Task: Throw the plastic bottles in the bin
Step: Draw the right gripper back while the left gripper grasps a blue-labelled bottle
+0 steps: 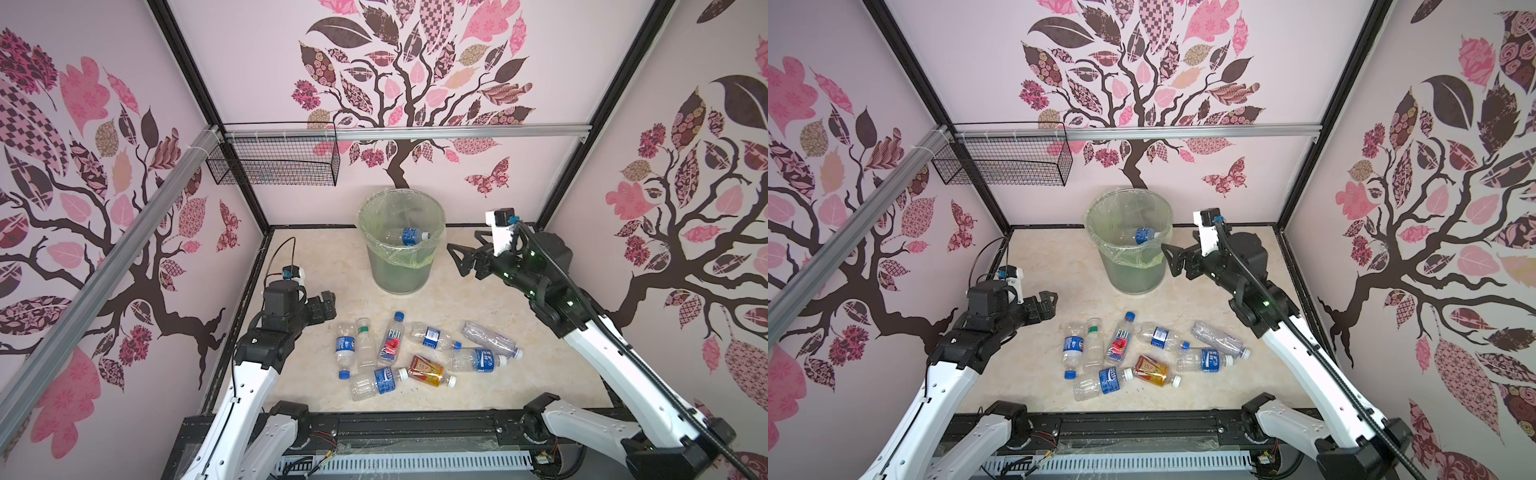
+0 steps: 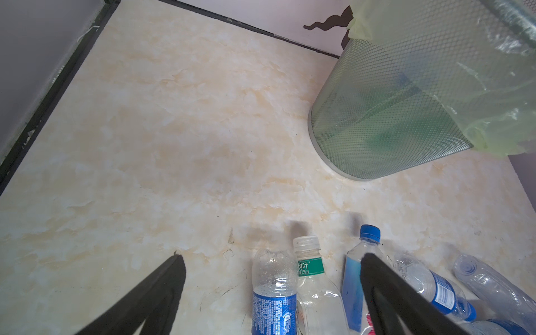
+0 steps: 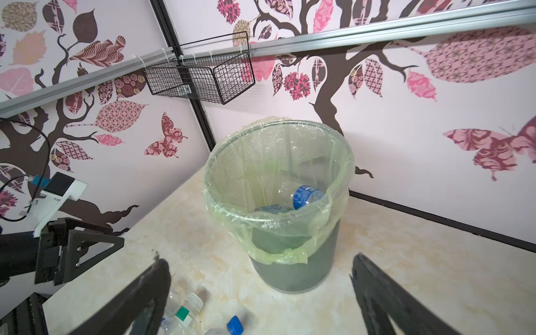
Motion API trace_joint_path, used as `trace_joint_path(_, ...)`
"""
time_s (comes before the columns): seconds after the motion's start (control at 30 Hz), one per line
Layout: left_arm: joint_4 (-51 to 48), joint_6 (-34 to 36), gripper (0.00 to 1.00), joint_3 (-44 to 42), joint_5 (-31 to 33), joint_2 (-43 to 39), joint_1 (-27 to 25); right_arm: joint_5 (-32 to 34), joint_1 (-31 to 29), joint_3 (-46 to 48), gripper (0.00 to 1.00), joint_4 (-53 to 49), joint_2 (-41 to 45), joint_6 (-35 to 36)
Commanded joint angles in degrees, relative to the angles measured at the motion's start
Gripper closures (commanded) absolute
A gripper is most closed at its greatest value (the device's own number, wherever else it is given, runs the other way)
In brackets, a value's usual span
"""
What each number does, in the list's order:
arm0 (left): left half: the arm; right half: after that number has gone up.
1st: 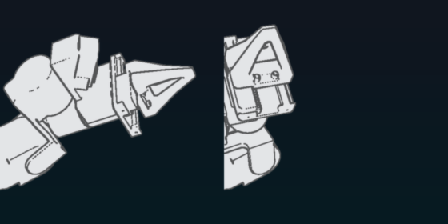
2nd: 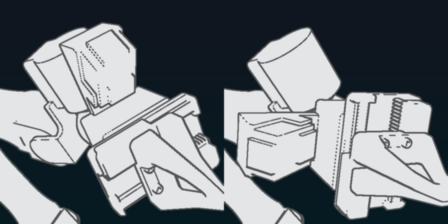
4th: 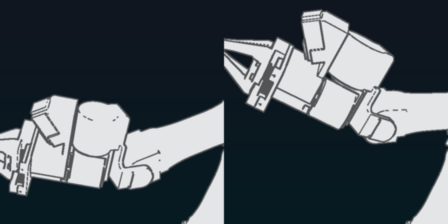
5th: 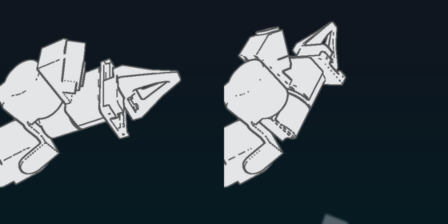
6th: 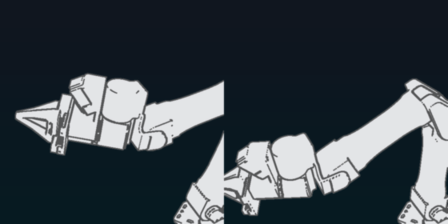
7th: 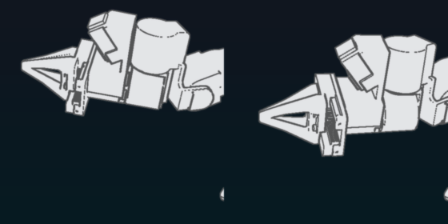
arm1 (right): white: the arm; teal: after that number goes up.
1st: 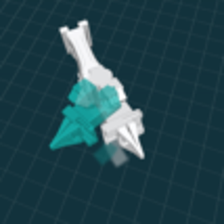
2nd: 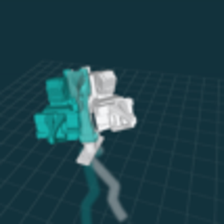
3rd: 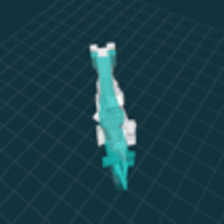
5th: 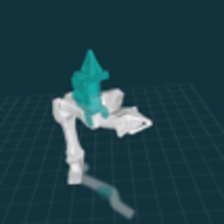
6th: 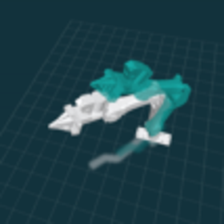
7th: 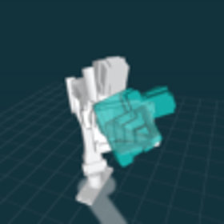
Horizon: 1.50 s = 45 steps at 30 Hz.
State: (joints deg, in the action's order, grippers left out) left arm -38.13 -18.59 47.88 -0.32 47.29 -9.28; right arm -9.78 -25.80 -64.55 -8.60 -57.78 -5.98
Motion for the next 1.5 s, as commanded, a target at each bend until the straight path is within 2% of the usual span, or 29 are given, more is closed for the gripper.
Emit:
trace_joint_path(0.0, -0.62, -2.28, 0.03, -1.2, -0.41, 0.68, 0.23, 3.53, 0.0, 4.55, 0.0, -2.2, 3.32, 0.44)
trace_joint_path(0.17, -1.03, -8.27, 0.07, -3.47, -2.88, 2.64, -1.06, 5.85, 0.0, 12.51, 0.0, -3.0, 9.12, 0.09)
trace_joint_path(0.27, -2.26, -9.9, 0.07, -3.8, 2.2, 4.04, -5.84, 6.89, -0.03, 15.98, 0.0, -3.58, 10.7, -0.58)
trace_joint_path(0.43, -3.65, -14.98, 0.08, -5.48, 5.12, 4.93, -10.5, 7.16, 0.0, 19.38, 0.0, -2.94, 12.04, -2.56)
trace_joint_path(0.53, -2.81, -17.48, 0.09, -8.95, 6.47, 3.89, -10.76, 7.11, 0.03, 20.68, 0.0, -2.05, 12.9, -2.4)
trace_joint_path(0.73, -0.29, -19.62, 0.14, -14.47, 1.99, 3.56, -11.52, 8.22, -0.01, 21.04, 0.0, -1.07, 13.32, -2.17)
trace_joint_path(0.83, -0.2, -20.74, 0.15, -16.04, 3.3, 3.57, -13.1, 7.76, -0.06, 21.24, 0.0, -0.7, 12.82, -2.37)
trace_joint_path(0.97, 2.13, -21.14, 0.17, -17.97, 1.53, 3.77, -13.22, 8.0, -0.03, 21.4, 0.0, -0.48, 12.65, -2.4)
trace_joint_path(1.13, 5.11, -20.72, 0.2, -19.3, -0.96, 6.3, -13.28, 8.98, -0.02, 21.84, 0.0, 0.11, 13.48, -2.44)
trace_joint_path(1.47, 8.66, -20.62, 0.21, -21.13, -0.45, 11.58, -13.31, 9.03, 0.01, 21.84, 0.0, -0.01, 13.9, -2.46)
